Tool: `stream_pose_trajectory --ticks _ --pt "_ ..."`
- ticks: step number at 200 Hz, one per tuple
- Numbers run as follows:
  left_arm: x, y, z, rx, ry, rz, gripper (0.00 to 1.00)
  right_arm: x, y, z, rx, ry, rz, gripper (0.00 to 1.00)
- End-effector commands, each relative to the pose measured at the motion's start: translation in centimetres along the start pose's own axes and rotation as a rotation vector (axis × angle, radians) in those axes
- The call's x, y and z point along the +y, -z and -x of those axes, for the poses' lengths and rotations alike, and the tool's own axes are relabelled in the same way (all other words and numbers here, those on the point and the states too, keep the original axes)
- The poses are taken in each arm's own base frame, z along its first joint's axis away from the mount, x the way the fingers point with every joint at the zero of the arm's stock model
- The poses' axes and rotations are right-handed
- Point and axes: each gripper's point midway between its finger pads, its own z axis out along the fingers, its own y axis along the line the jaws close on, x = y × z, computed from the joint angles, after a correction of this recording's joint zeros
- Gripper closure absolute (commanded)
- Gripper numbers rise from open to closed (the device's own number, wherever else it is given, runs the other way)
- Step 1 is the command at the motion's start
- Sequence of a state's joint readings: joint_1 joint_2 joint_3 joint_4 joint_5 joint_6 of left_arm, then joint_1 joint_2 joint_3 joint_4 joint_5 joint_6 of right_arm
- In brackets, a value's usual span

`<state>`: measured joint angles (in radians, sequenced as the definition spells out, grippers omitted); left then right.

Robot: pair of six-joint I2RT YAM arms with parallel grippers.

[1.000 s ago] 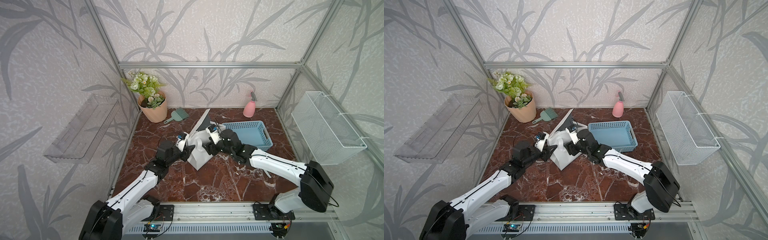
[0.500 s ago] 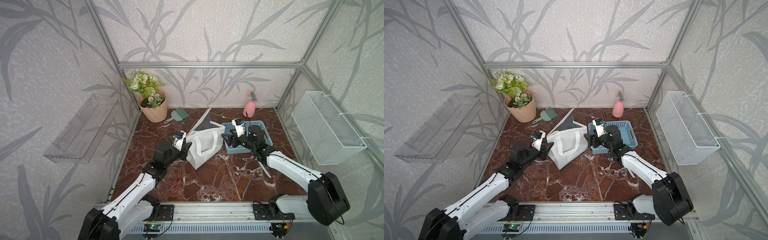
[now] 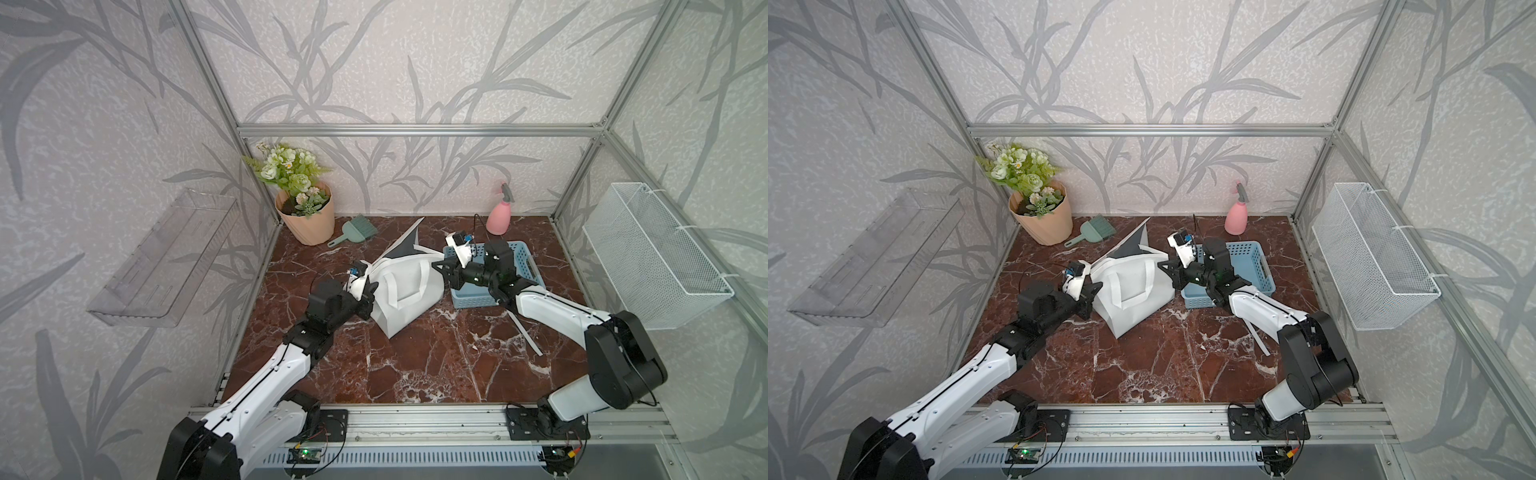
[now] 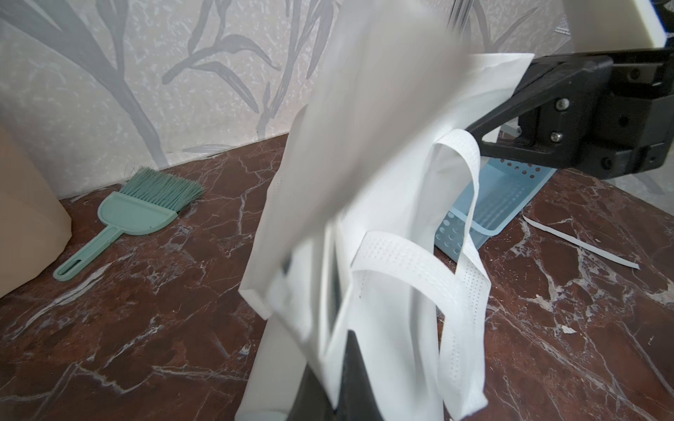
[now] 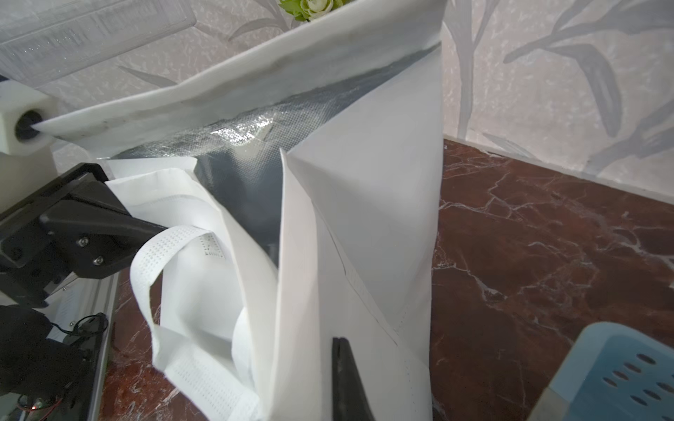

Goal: Place the ice pack in the delivery bag
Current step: Close the delivery bag at the center of the board.

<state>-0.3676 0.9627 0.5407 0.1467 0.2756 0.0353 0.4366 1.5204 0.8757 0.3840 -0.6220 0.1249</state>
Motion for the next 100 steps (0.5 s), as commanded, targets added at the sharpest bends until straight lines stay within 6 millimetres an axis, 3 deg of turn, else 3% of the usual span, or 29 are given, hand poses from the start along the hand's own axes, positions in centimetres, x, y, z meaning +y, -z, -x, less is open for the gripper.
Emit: stream_pose_trajectory --ticks 1,67,95,100 --pt "1.6 0.0 0.9 0.016 -0.044 0.015 1.00 3.4 0.7 0.7 -0.022 0.034 0.059 1.00" --pt "2.1 -2.5 1.2 0.089 -0.019 -0.142 0.98 10.2 2.2 -2.1 0.029 -0.015 0.092 1.00" --pt "1.7 -2.8 0.6 0.109 -0.023 -0.175 0.96 9.8 3.1 -3.1 0.033 -0.030 0.039 1.00" --pt "1.5 -2.7 0.6 0.103 -0.023 -0.185 0.95 9.5 3.3 -3.3 0.034 -0.024 0.022 0.92"
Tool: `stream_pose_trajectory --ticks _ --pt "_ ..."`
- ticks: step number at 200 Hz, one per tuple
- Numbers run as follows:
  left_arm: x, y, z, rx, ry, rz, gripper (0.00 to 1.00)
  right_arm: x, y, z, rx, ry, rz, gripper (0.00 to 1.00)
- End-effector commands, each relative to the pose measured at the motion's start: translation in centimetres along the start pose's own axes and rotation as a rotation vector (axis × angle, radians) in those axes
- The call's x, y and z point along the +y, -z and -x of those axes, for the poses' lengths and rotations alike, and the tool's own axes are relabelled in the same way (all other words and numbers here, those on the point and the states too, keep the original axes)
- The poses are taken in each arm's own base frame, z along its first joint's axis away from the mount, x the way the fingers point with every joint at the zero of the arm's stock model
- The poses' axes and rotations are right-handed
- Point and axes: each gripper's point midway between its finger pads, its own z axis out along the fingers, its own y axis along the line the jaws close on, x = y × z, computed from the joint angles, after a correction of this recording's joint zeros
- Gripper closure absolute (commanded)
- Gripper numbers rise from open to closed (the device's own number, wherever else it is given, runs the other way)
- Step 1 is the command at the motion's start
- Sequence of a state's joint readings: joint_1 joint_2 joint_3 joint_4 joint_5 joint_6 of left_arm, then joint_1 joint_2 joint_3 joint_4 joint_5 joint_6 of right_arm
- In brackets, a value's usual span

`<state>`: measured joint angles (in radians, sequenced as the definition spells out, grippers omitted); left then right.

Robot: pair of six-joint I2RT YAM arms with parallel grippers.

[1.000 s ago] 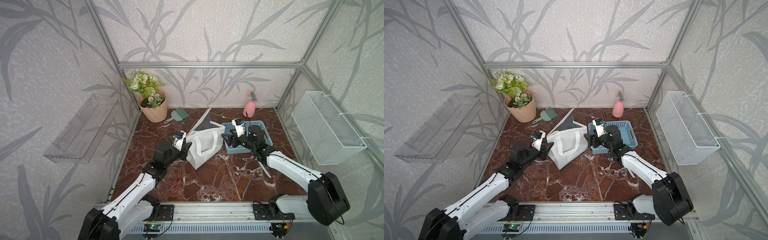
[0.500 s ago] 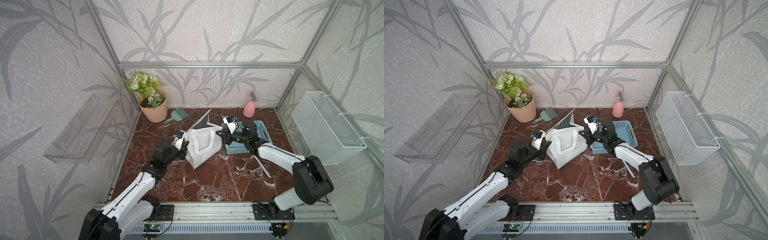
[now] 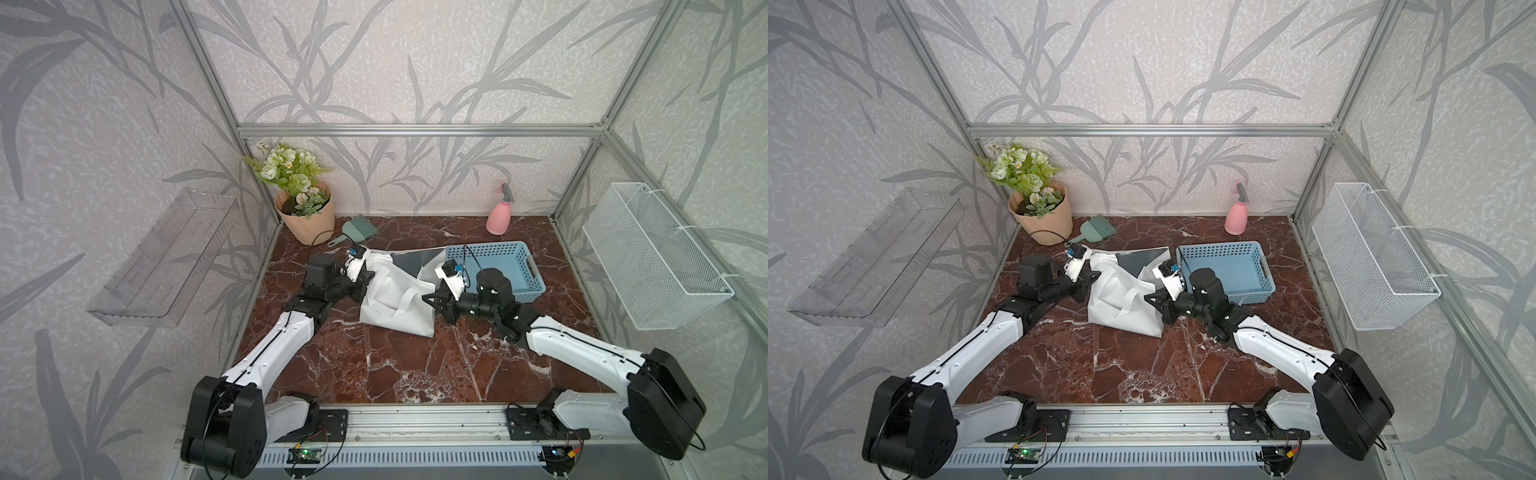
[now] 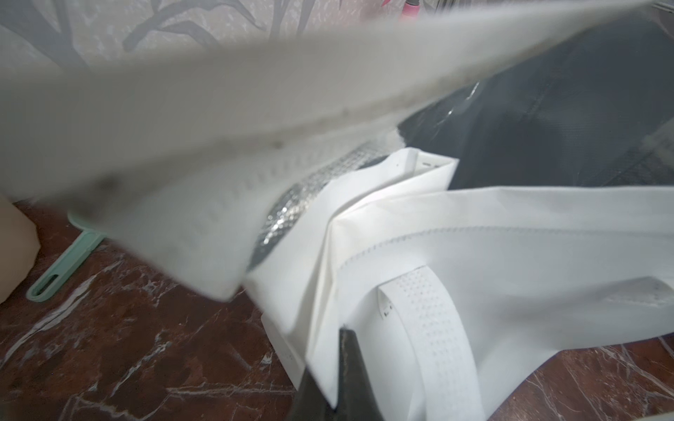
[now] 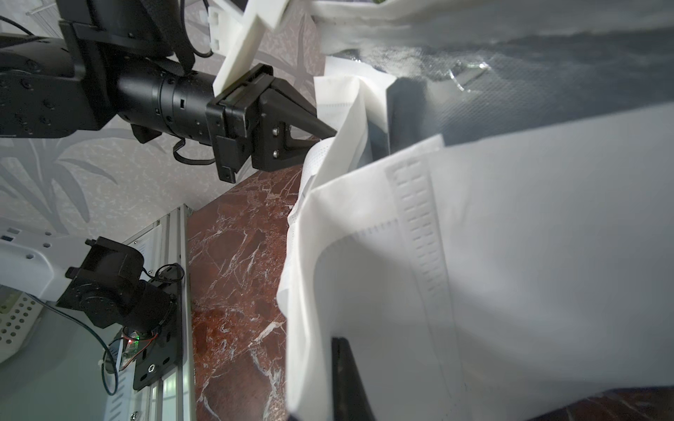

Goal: Place the ice pack in the delivery bag
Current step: Close the delivery bag at the center of the board.

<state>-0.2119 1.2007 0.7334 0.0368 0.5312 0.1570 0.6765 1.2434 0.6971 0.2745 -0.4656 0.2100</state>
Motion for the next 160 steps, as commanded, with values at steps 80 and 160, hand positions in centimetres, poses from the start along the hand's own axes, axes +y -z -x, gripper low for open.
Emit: stream_pose_trajectory --ticks 80,160 --pt "-1.7 1.1 -0.3 -0.059 -0.045 -0.061 0.96 -6.0 3.5 2.8 -0.125 0.131 -0.241 0.02" --pt "-1.6 0.9 -0.4 -0.053 -0.046 -0.064 1.00 -8.0 2.4 5.3 -0.108 0.164 -0.143 0.01"
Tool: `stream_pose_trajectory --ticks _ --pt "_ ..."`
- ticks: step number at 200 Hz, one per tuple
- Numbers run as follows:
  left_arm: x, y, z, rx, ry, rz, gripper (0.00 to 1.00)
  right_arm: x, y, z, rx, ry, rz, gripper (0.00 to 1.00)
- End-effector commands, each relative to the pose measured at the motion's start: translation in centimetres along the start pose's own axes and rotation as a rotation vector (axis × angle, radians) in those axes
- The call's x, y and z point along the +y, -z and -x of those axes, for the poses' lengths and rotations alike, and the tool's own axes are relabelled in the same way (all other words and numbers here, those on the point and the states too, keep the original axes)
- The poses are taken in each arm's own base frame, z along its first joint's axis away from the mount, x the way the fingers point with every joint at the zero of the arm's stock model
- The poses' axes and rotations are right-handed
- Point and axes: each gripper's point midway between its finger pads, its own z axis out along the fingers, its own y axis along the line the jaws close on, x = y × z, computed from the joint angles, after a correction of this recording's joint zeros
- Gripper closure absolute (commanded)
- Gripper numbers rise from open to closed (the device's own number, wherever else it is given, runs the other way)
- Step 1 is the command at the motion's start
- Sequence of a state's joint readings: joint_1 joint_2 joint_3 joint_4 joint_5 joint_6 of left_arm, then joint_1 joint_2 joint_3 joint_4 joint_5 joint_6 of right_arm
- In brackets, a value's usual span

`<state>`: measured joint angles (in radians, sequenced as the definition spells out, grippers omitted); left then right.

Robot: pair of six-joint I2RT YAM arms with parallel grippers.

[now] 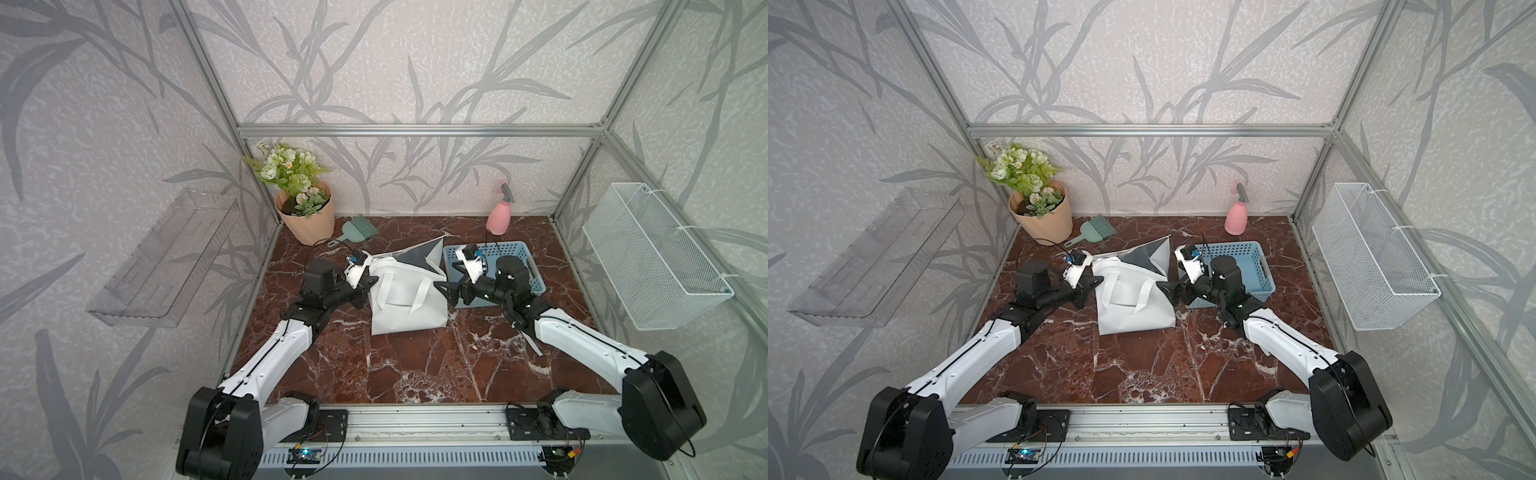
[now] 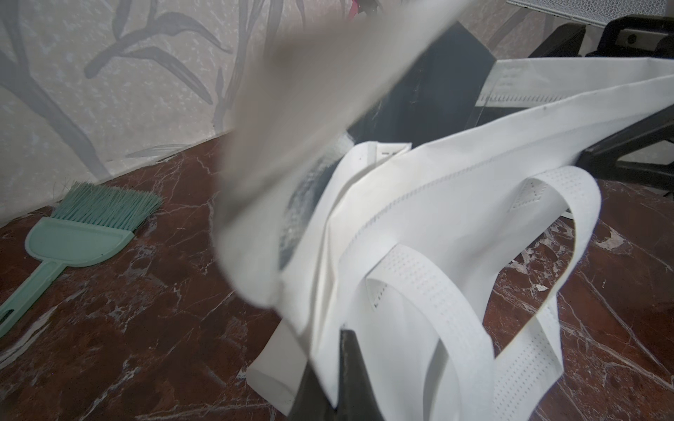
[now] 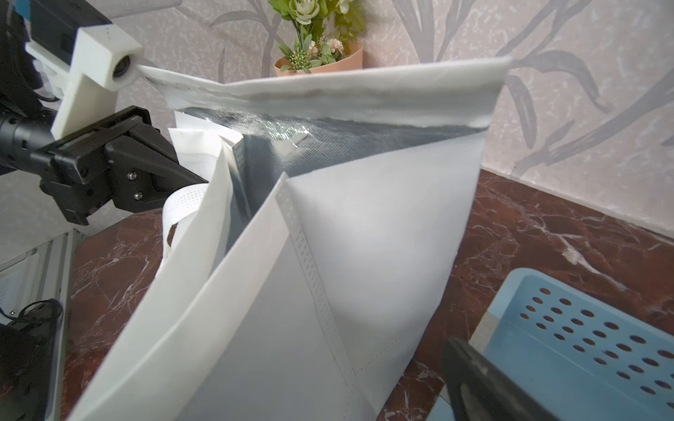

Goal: Place the ice pack in the delivery bag
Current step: Close the delivery bag at the center of the board.

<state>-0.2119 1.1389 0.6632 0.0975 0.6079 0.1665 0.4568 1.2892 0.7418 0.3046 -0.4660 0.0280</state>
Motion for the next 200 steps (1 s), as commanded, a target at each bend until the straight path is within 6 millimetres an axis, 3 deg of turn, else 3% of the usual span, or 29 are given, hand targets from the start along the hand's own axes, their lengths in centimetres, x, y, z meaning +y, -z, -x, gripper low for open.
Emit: stream_pose_trajectory --ticks 1,103,139,200 --pt "0.1 0.0 -0.4 0.006 -0.011 0.003 1.00 -0.1 -0.3 1.8 -0.031 0.029 0.054 0.01" --pt "0.1 -0.3 -0.7 0.019 -0.023 -0.005 1.00 -3.0 -2.0 4.8 -0.077 0.046 0.126 0.01" --pt "0.2 -0.4 -0.8 0.024 -0.027 -0.001 1.00 -2.6 -2.8 6.2 -0.094 0.043 0.201 0.01" --pt "0.3 -0.5 -0.9 0.028 -0.025 -0.001 1.00 -3.5 -3.8 5.3 -0.068 0.066 0.226 0.01"
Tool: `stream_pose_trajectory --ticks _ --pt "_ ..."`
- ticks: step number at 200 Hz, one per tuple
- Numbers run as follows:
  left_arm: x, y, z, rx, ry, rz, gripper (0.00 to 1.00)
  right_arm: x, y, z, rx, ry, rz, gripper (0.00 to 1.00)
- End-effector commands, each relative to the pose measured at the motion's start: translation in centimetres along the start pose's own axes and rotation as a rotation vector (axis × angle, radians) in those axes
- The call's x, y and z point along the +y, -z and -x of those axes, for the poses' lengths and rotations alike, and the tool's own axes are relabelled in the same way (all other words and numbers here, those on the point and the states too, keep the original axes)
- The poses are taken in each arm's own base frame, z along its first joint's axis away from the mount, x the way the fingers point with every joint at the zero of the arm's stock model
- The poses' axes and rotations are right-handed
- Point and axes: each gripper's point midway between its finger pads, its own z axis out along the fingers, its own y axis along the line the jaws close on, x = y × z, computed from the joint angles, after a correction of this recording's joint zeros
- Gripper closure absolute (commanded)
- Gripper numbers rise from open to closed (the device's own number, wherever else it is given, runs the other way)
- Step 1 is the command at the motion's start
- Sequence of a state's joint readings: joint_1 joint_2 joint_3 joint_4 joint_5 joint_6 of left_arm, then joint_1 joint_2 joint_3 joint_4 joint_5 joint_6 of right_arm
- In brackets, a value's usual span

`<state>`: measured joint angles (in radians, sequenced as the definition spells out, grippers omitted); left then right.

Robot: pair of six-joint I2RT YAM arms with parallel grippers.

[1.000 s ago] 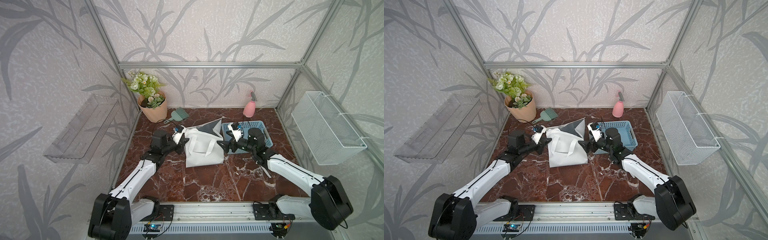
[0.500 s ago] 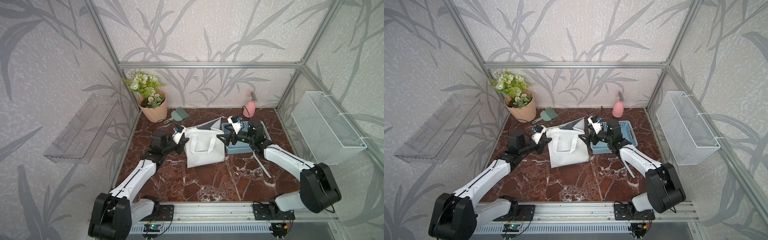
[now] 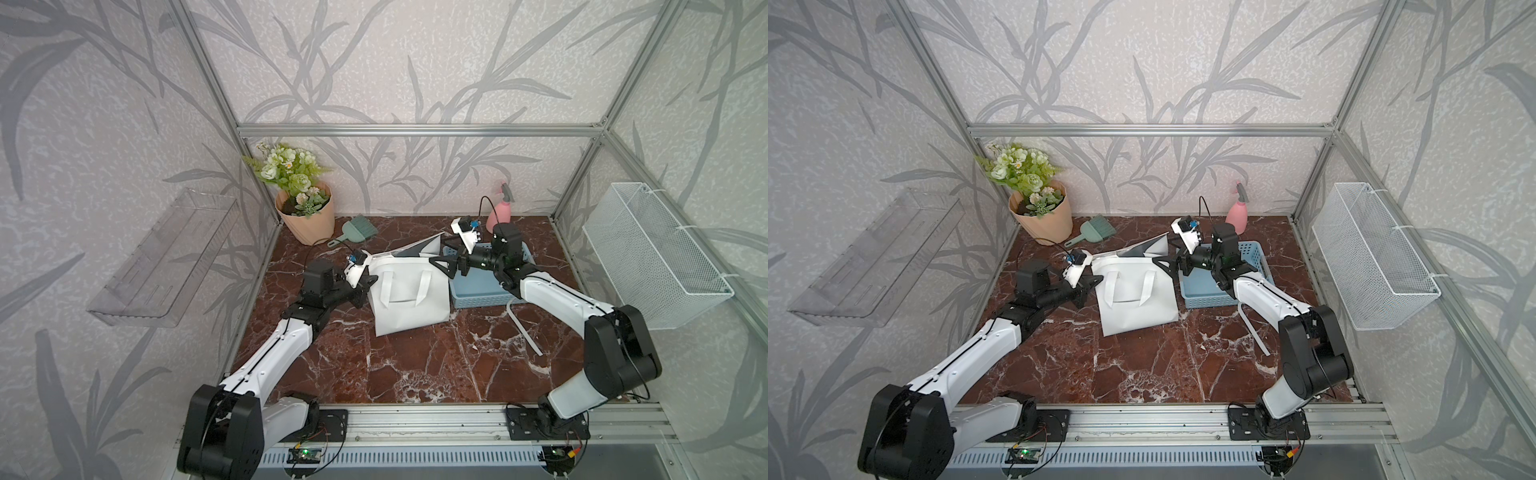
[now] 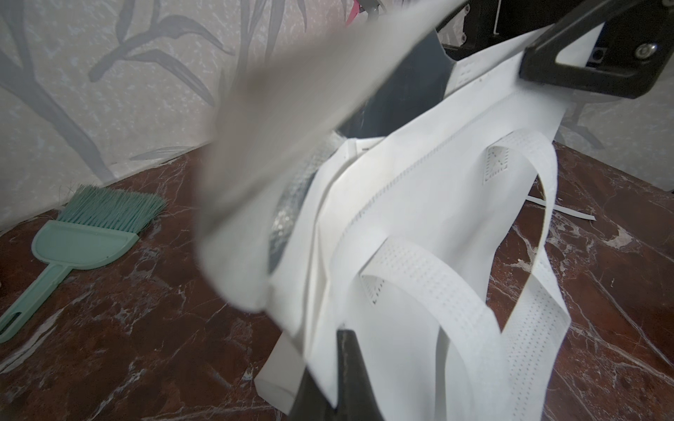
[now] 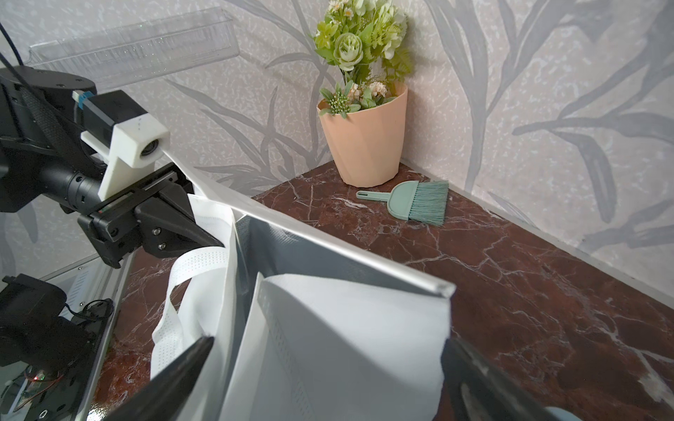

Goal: Place the ice pack in the delivery bag
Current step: Close the delivery bag at the center of the board.

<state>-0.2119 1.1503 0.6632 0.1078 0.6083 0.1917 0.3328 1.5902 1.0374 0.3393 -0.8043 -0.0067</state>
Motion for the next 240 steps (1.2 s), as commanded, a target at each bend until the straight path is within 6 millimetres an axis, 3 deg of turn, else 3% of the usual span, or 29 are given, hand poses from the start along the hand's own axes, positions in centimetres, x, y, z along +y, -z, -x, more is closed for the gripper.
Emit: stream_pose_trajectory --ticks 1,47,91,115,124,168,198,240 --pt "0.2 -0.3 -0.8 0.025 -0.002 -0.002 1.00 -0.7 0.1 0.9 -0.019 0.048 0.006 0.01" --pt "0.3 -0.4 -1.0 0.033 -0.008 0.006 1.00 -1.9 1.0 0.6 0.007 0.072 -0.019 0.01" --pt "0.1 -0.9 -1.4 0.052 0.004 -0.028 0.98 -2.0 -0.1 0.4 0.006 0.061 0.058 0.01" --pt "0.1 -0.9 -1.3 0.052 0.004 -0.028 0.99 -1.1 -0.3 1.0 -0.016 0.036 0.130 0.01" --pt "0.1 -0.8 -1.3 0.054 0.004 -0.027 0.98 -1.4 -0.9 -0.1 -0.003 0.006 0.145 0.01" --pt "0.2 -1.0 -1.3 0.058 0.007 -0.025 0.99 -0.5 -0.9 -1.1 -0.008 -0.050 0.204 0.00" --pt "0.3 -1.3 -1.4 0.070 0.011 -0.030 0.99 0.0 -0.9 -2.5 0.011 -0.094 0.213 0.11" --pt "0.3 -1.6 -1.6 0.079 0.017 -0.043 0.93 -0.1 -1.1 -4.8 0.046 -0.126 0.193 0.19"
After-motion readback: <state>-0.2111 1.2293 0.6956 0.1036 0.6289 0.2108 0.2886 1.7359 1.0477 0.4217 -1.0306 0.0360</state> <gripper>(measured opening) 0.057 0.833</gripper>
